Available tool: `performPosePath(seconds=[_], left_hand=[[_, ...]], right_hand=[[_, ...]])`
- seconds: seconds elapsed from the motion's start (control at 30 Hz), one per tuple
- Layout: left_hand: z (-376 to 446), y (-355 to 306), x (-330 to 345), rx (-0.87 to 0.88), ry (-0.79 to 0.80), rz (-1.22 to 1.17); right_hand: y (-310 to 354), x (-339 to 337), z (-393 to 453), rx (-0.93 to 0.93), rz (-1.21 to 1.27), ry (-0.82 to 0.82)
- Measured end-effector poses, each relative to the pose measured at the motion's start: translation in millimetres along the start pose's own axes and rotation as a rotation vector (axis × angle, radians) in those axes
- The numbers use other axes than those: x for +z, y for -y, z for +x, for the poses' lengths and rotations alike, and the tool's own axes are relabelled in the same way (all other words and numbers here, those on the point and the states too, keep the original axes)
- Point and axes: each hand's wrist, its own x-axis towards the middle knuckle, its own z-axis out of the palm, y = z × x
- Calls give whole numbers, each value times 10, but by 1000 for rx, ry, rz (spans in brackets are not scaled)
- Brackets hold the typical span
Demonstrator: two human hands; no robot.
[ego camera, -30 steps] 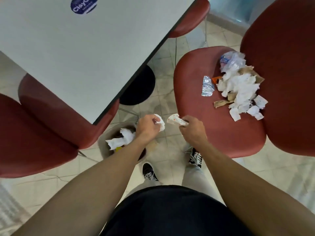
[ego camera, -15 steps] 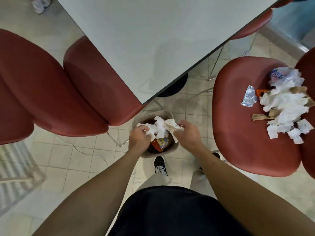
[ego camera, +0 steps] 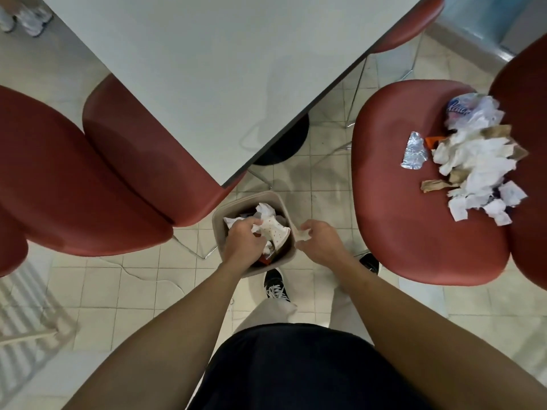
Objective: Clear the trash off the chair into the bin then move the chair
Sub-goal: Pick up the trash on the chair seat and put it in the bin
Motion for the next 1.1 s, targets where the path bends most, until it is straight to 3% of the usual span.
performPosePath(seconds=[0.3,0.83,1.0,1.1], left_hand=[[106,-986,580,140,124,88],[334,-2733,2552,353,345,271],[548,-3174,3099,465,372,364],[738,-3337,3406,528,371,409]], right_hand=[[-615,-699,80,47,98,-61],[-2763,-2305,422,345,261,-231],[-3316,-2745,727,351,183,-410],[-3614,-2963,976,327,24,-437]])
